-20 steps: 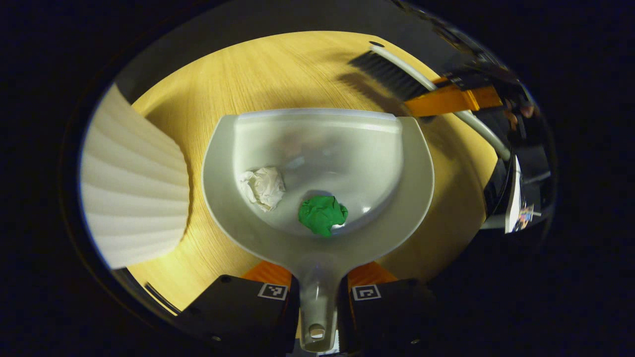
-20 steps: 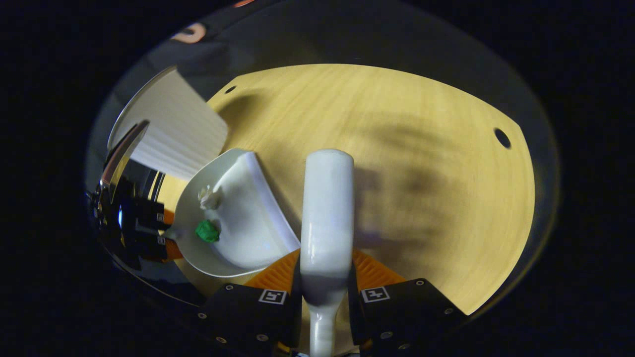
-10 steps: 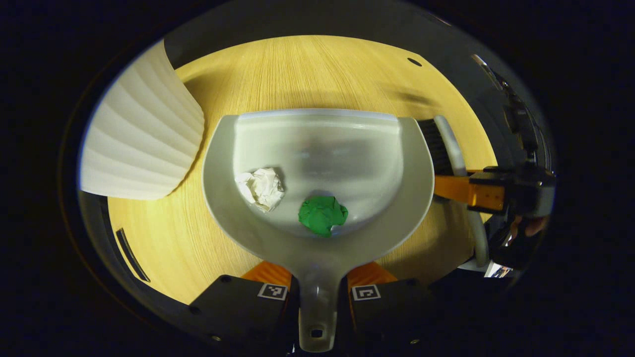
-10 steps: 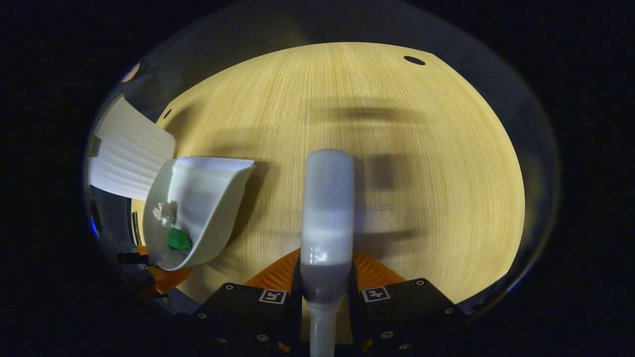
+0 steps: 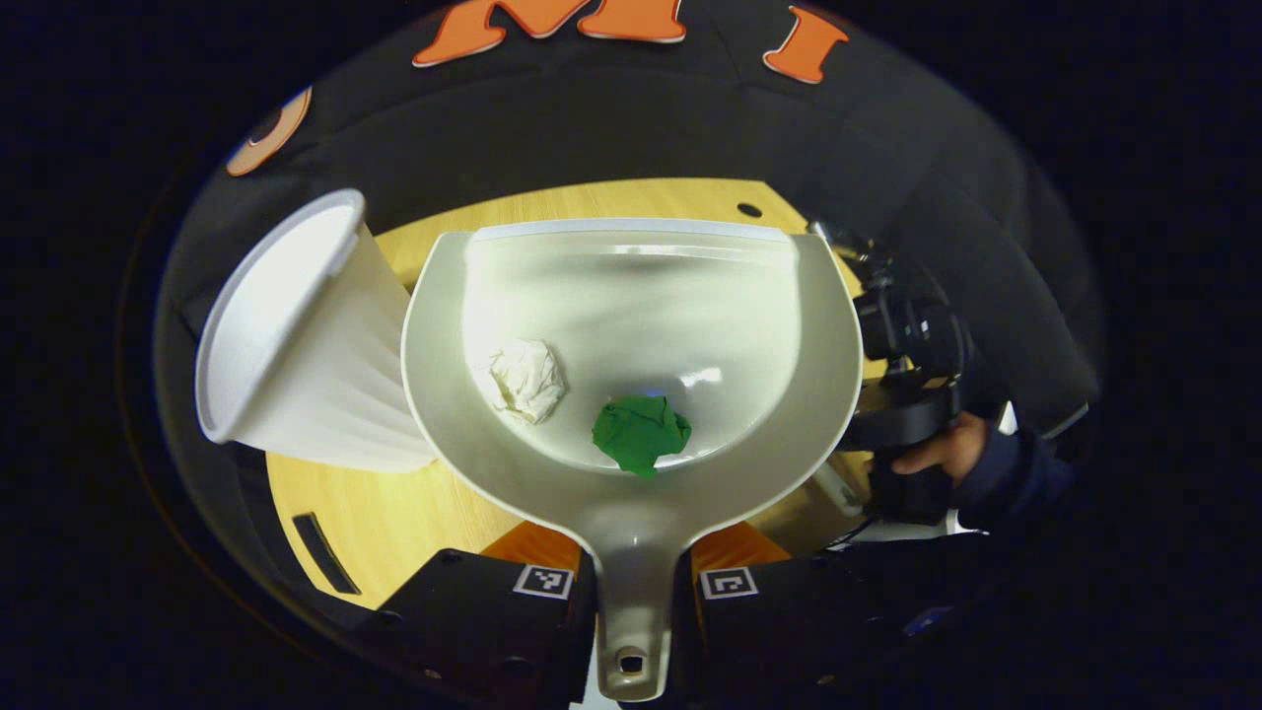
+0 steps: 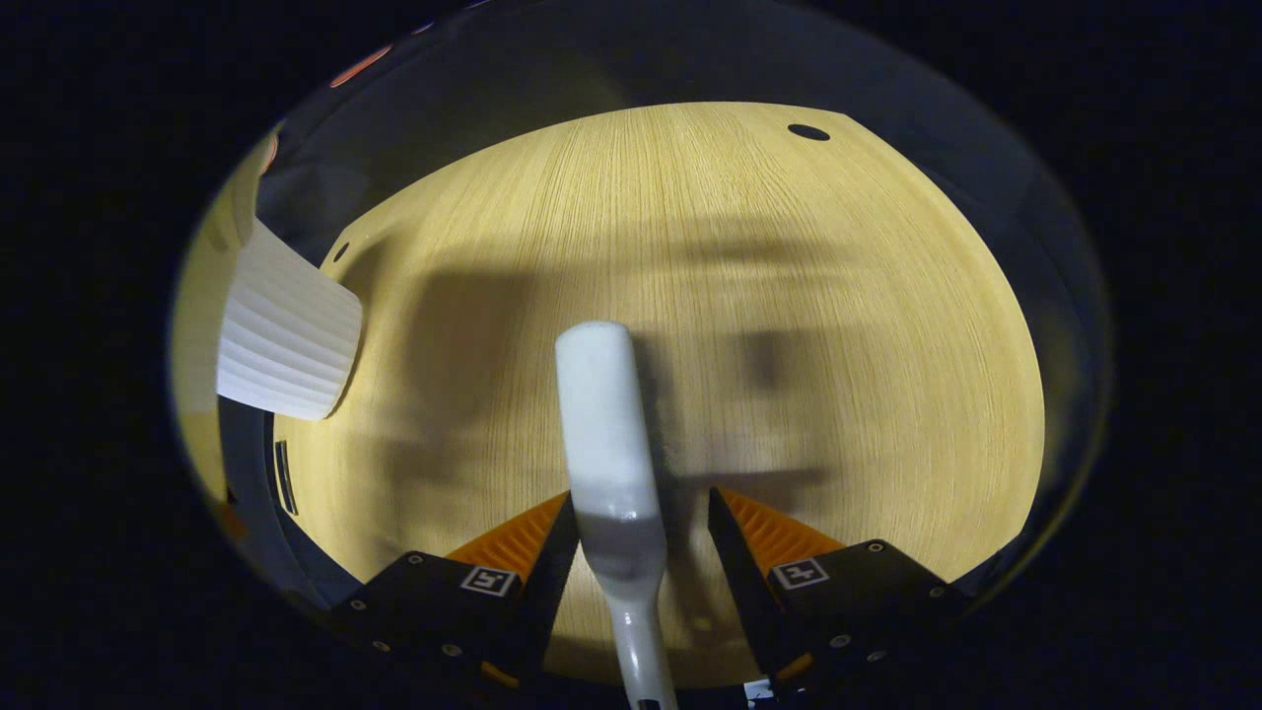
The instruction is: Pick up the small broom and dustpan from the desktop, sweep the trash into the dustpan with the broom, and then empty the trash into the garbage bin.
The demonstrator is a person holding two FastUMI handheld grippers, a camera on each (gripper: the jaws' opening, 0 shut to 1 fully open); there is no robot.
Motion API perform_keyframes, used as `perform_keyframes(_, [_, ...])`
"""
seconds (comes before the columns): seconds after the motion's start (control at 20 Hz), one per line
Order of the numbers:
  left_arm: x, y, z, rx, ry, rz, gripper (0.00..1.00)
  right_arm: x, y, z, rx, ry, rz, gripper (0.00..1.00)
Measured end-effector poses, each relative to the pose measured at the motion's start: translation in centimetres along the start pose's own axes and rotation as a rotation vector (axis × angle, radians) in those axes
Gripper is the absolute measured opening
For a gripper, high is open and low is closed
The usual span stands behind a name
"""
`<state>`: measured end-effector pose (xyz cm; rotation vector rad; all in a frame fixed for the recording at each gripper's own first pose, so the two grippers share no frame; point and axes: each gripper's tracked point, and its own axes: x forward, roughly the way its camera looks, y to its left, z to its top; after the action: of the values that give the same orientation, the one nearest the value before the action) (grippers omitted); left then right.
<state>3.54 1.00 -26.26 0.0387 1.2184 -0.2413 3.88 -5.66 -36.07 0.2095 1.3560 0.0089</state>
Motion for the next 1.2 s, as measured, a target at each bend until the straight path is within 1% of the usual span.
perform_keyframes(0.05, [-1.5,0.3,1.1,-0.005,-0.032,-0.005,0.33,0.0,0.2,0.0,-0.005,-0.004,0.008,0.86])
perform_keyframes(0.15, [-4.6,1.6,3.5,-0.022,-0.090,0.003,0.33,-0.2,0.8,-0.2,-0.013,-0.005,0.031,0.95])
perform_keyframes(0.2, [-5.9,3.3,4.4,-0.031,-0.115,0.026,0.32,-0.3,1.2,-0.3,-0.021,-0.007,0.039,0.96])
perform_keyframes(0.25, [-7.2,5.7,5.1,-0.038,-0.126,0.080,0.32,-0.3,1.7,-0.5,-0.027,-0.007,0.052,0.96])
perform_keyframes(0.3, [-8.8,8.7,5.5,-0.049,-0.132,0.151,0.32,-0.4,2.2,-0.7,-0.029,-0.004,0.064,0.96])
perform_keyframes(0.4, [-10.4,14.3,5.3,-0.043,-0.122,0.271,0.32,-0.7,2.5,-1.0,-0.033,0.001,0.084,0.97])
perform_keyframes(0.45, [-10.8,17.1,4.7,-0.039,-0.089,0.328,0.32,-0.8,2.7,-1.0,-0.032,-0.001,0.093,0.96])
perform_keyframes(0.55, [-10.6,21.1,3.6,-0.019,-0.011,0.443,0.33,-1.1,2.9,-0.8,-0.028,-0.007,0.103,0.97])
perform_keyframes(0.6, [-10.6,22.3,3.4,0.017,0.036,0.505,0.32,-1.0,2.9,-0.6,-0.022,-0.012,0.110,0.96])
perform_keyframes(0.65, [-11.1,24.8,3.2,0.055,0.076,0.563,0.32,-1.2,2.9,-0.4,-0.017,-0.016,0.111,0.97])
perform_keyframes(0.7, [-11.1,25.4,2.7,0.116,0.107,0.610,0.33,-1.4,2.9,-0.3,-0.015,-0.024,0.114,0.96])
perform_keyframes(0.75, [-11.7,25.1,2.0,0.166,0.146,0.643,0.32,-1.4,2.7,-0.3,-0.016,-0.028,0.106,0.97])
perform_keyframes(0.8, [-12.0,25.4,3.0,0.219,0.179,0.668,0.32,-1.4,2.6,-0.2,-0.016,-0.032,0.103,0.96])
perform_keyframes(1.0, [-12.9,25.7,4.4,0.371,0.273,0.734,0.32,-1.5,2.4,-0.3,-0.010,-0.033,0.098,0.97])
perform_keyframes(1.1, [-13.6,27.0,4.9,0.493,0.316,0.810,0.32,-1.6,2.3,-0.3,-0.012,-0.037,0.096,0.96])
perform_keyframes(1.2, [-14.5,28.5,6.4,0.662,0.367,0.921,0.32,-1.7,2.3,-0.4,-0.010,-0.035,0.096,0.96])
